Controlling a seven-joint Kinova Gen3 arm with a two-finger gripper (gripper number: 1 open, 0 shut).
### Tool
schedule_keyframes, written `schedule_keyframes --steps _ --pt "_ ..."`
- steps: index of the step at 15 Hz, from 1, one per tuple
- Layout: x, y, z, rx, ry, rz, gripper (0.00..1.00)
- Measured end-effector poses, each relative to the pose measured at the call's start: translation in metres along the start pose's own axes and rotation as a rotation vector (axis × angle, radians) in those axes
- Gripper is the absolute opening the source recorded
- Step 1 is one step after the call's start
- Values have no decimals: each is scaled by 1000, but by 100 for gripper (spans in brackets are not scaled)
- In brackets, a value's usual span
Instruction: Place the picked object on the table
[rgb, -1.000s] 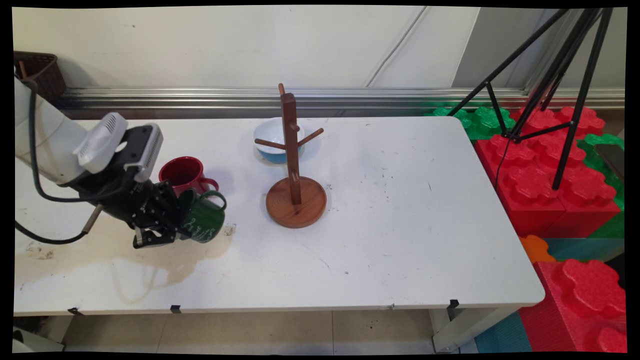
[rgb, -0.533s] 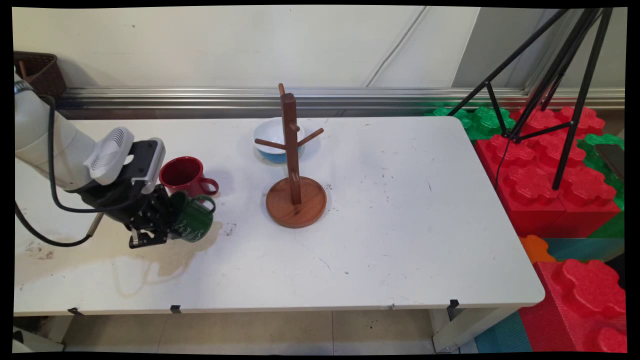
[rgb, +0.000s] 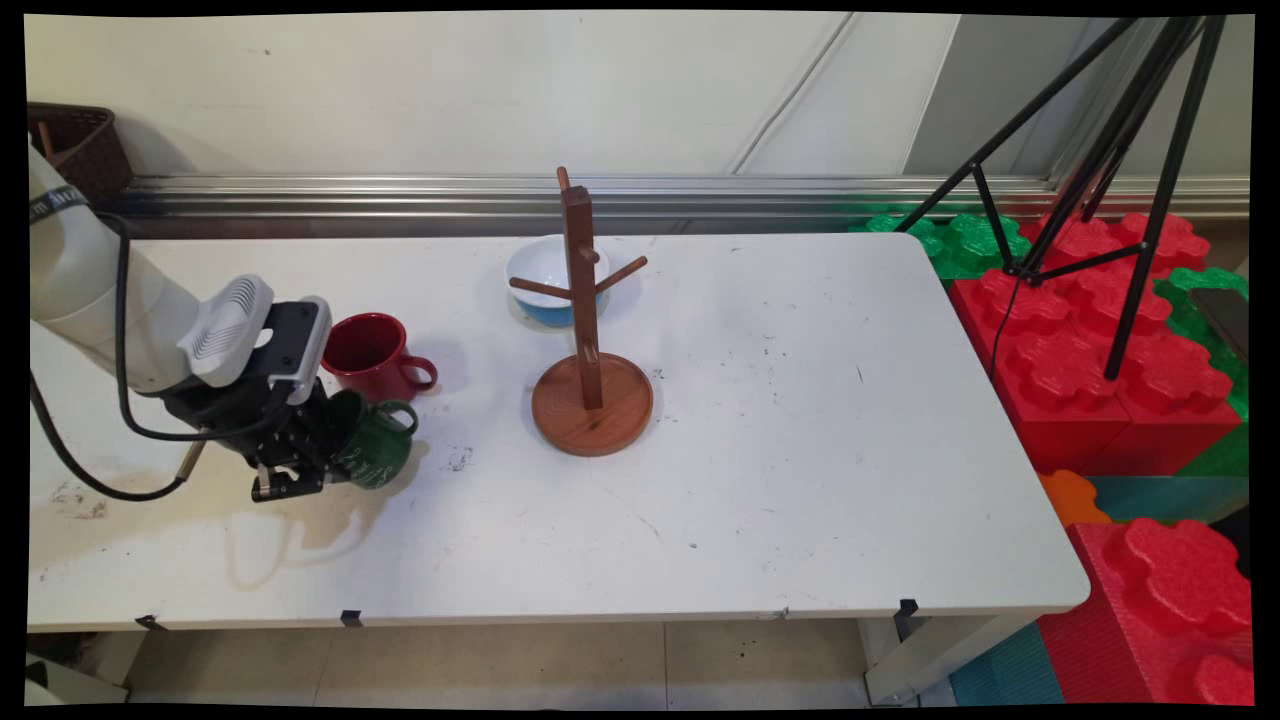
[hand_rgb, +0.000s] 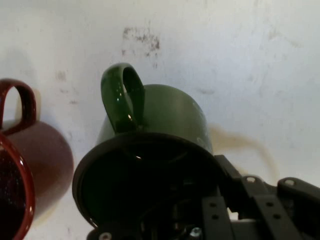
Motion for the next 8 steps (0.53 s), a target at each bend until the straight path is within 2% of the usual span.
schedule_keyframes --steps 8 --pt "-6 -2 12 -2 -26 3 0"
